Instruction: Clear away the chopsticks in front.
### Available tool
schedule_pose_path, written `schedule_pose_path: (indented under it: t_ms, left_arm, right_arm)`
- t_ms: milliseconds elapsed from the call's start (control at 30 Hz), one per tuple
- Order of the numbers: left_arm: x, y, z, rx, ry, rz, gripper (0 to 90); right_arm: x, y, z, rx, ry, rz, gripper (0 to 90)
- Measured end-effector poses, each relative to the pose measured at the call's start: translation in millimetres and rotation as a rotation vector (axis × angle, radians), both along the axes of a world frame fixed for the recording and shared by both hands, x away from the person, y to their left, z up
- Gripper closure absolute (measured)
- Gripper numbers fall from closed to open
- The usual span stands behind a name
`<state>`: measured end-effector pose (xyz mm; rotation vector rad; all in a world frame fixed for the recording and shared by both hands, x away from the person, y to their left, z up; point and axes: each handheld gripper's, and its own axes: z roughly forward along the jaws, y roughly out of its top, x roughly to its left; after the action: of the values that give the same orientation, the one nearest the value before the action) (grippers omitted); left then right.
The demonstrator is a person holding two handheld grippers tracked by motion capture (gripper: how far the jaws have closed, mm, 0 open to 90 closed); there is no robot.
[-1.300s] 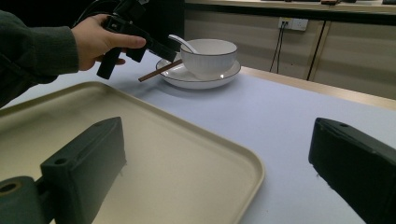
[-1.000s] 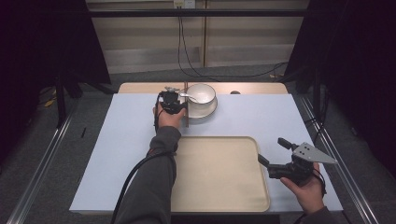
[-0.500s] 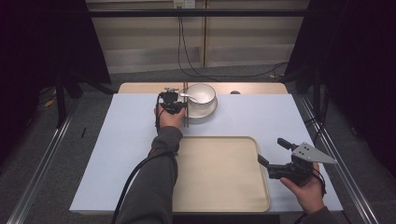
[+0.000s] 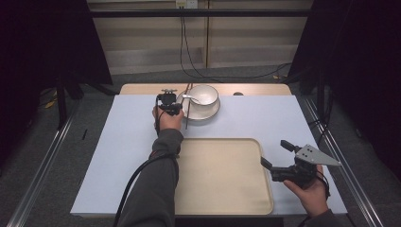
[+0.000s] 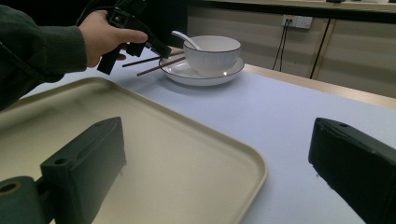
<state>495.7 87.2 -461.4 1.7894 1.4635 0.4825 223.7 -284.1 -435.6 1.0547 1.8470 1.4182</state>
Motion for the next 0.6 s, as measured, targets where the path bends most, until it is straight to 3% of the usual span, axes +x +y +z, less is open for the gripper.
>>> schedule_pose_path:
  t_ms: [167, 233, 267, 467, 600]
  left_arm:
    - [-10.9, 11.7, 6.6, -0.031, 0.016, 0.05, 85.7]
    - [-13.5, 15.9, 7.2, -0.026, 0.016, 0.039, 85.8]
    - [-19.5, 23.4, 8.4, -0.046, 0.022, 0.059, 85.8]
    - [-38.5, 44.9, 13.5, -0.071, 0.027, 0.076, 85.8]
    - [-55.3, 60.3, 21.4, -0.085, 0.007, 0.075, 85.8]
  right_arm:
    - [-0.2, -1.1, 0.2, 0.004, -0.002, -0.003, 3.6]
    - [-0.1, -1.2, 0.2, 0.004, -0.002, -0.003, 3.6]
    - [-0.2, -1.0, 0.1, 0.004, 0.0, -0.003, 3.6]
    - [-0.5, -0.1, 0.3, 0.002, 0.001, -0.008, 3.6]
    - [-0.3, -0.1, 0.0, -0.003, 0.002, -0.004, 3.6]
